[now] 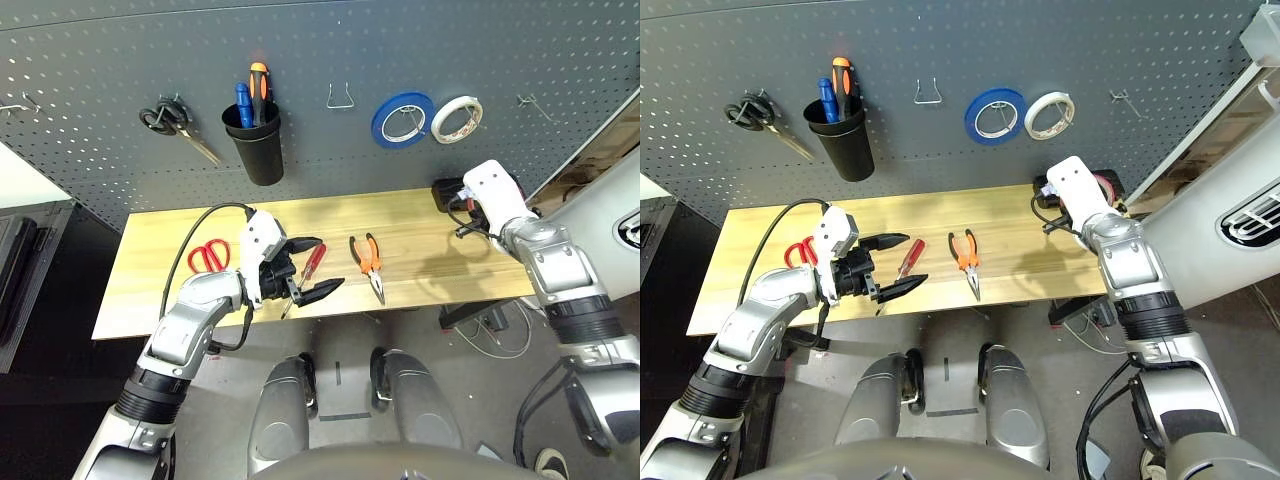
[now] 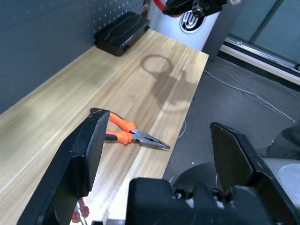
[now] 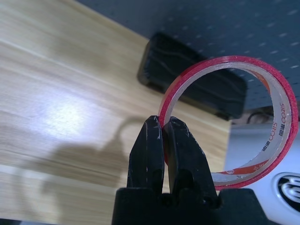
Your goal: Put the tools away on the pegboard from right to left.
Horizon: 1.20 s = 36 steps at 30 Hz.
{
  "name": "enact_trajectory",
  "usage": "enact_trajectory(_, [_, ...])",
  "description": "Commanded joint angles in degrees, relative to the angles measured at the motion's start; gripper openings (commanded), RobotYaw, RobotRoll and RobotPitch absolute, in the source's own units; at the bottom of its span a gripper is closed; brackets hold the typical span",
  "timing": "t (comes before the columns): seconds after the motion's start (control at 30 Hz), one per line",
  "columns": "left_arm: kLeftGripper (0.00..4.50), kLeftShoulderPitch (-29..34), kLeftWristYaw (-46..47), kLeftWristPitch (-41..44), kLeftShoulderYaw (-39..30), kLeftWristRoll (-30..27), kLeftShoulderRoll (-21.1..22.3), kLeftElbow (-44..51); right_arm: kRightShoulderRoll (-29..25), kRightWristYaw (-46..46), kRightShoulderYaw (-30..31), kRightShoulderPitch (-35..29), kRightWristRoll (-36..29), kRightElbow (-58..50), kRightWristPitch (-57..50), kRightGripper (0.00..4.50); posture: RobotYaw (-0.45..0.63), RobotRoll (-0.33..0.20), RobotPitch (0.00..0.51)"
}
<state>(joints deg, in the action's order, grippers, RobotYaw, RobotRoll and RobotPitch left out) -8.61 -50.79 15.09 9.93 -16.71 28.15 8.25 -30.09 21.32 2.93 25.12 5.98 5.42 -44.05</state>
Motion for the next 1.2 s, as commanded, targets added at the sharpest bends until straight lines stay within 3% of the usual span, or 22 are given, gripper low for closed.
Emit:
enact_trajectory(0.03, [4.50,-0.06,-1.04,-0.80,0.33,-0.01,0.04,-0.41,-1.39,0.62,-0.84,-1.12,-0.22,-1.79,0.14,0.03,-0.13,0.000,0.047])
enact_trajectory(0.23, [4.50,0.35,-1.87,-1.74,-1.09,-1.86,-0.07,2.02,-4.55,1.74,-2.27,-1.35,-0.70,-5.47,2.07,0.03,-0.13,0.000,0.045])
enact_trajectory(0.63, [4.50,2.42,-3.11,-3.30,-12.14,-9.35,3.89,7.45,-9.38,4.19,-4.83,-3.89,-0.99,-7.47,15.33,0.03,-0.13,0.000,0.040])
enact_trajectory(0.97, [4.50,-1.21,-5.35,-5.27,-15.00,-11.75,4.12,2.81,-8.79,2.66,-8.71,0.98,-2.81,-2.32,18.06,0.03,-0.12,0.000,0.058])
enact_trajectory(1.2, [4.50,-2.24,-6.97,-6.27,-13.58,-11.00,3.65,0.27,-8.48,1.42,-9.38,7.48,-3.18,9.26,20.70,0.03,-0.12,0.000,0.061])
